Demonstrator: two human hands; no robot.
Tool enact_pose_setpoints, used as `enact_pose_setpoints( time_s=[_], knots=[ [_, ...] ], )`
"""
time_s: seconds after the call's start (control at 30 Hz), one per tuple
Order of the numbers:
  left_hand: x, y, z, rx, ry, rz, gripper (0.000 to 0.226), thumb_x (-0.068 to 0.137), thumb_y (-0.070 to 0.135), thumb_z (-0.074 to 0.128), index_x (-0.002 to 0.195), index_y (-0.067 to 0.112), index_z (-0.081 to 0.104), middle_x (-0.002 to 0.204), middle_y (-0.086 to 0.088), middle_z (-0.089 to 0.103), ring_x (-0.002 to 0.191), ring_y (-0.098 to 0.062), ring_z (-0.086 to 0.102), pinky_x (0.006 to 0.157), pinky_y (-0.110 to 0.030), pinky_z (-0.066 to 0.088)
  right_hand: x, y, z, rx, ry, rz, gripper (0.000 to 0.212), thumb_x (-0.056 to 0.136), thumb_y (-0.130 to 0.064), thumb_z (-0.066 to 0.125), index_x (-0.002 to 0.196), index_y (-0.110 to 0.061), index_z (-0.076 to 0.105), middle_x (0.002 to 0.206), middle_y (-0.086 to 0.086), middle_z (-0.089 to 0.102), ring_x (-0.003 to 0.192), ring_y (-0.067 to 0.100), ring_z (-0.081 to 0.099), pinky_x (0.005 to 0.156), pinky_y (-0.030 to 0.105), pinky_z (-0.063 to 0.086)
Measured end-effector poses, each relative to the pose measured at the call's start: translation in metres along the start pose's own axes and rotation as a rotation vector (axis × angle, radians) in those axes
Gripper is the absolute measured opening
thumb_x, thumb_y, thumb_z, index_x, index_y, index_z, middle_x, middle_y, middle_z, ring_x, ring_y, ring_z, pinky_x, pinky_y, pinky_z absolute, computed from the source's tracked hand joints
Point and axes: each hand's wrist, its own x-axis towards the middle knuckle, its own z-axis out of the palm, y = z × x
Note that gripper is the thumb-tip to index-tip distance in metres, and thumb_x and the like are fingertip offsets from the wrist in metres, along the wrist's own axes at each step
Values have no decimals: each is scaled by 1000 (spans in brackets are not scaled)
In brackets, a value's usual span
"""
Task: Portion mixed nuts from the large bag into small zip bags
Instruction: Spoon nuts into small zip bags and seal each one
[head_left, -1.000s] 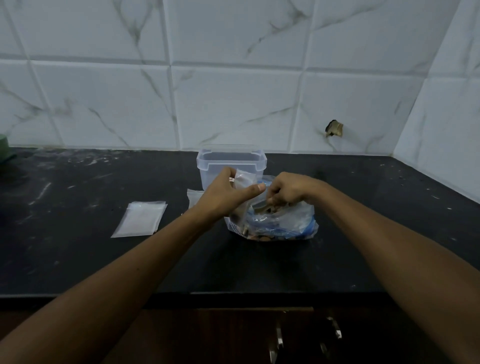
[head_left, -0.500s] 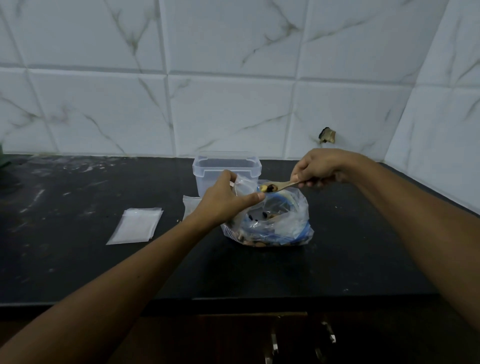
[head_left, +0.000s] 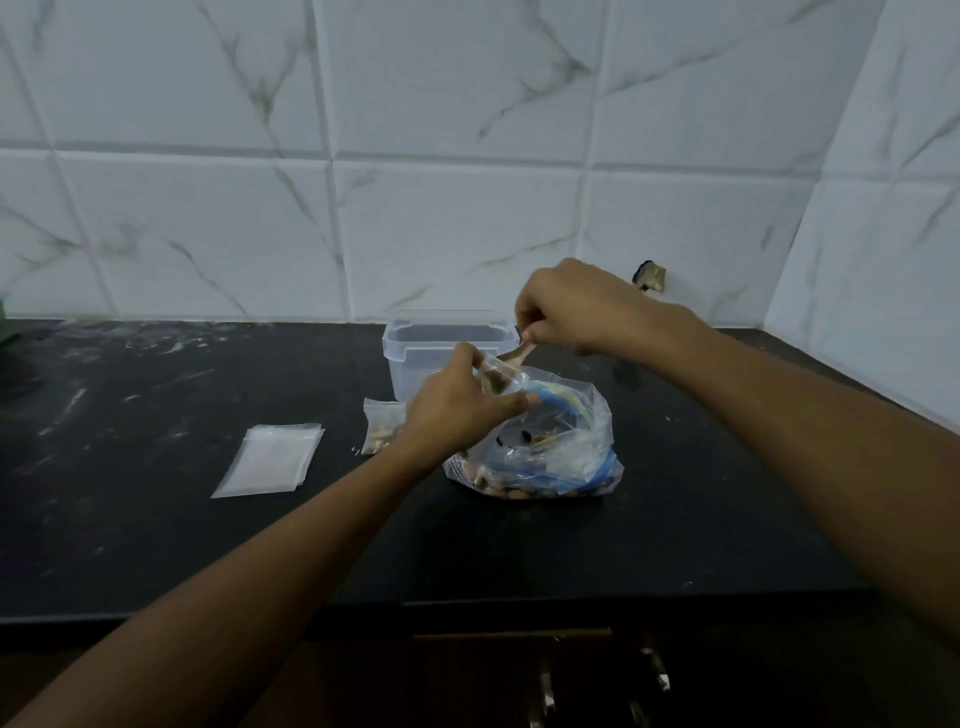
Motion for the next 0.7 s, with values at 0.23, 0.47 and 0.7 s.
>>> enact_pose_setpoints(
  time_s=[0.23,0.47,0.7],
  knots=[
    [5,-4,-3,-125,23,-9,64,73,61,74,114,23,41,88,-4,69,75,-21,68,74,-47,59,-15,-39,-12,-578,185,-250,16,88,-2,55,80,-10,44,75,6,45,70,23,47,56,31,31],
    [-2,-10,-10,-242,-38,3,59,79,52,73,116,23,37,82,-5,65,68,-17,64,65,-34,55,-10,0,-7,-381,117,90,14,86,-3,60,98,-9,62,80,6,47,69,23,47,64,33,38],
    [4,-18,-3,-348,-97,-20,59,74,53,78,113,22,46,103,-2,66,93,-21,69,83,-46,59,-8,17,70,-116,-237,155,17,89,-17,61,106,-14,63,101,7,61,81,22,57,65,31,44]
  ],
)
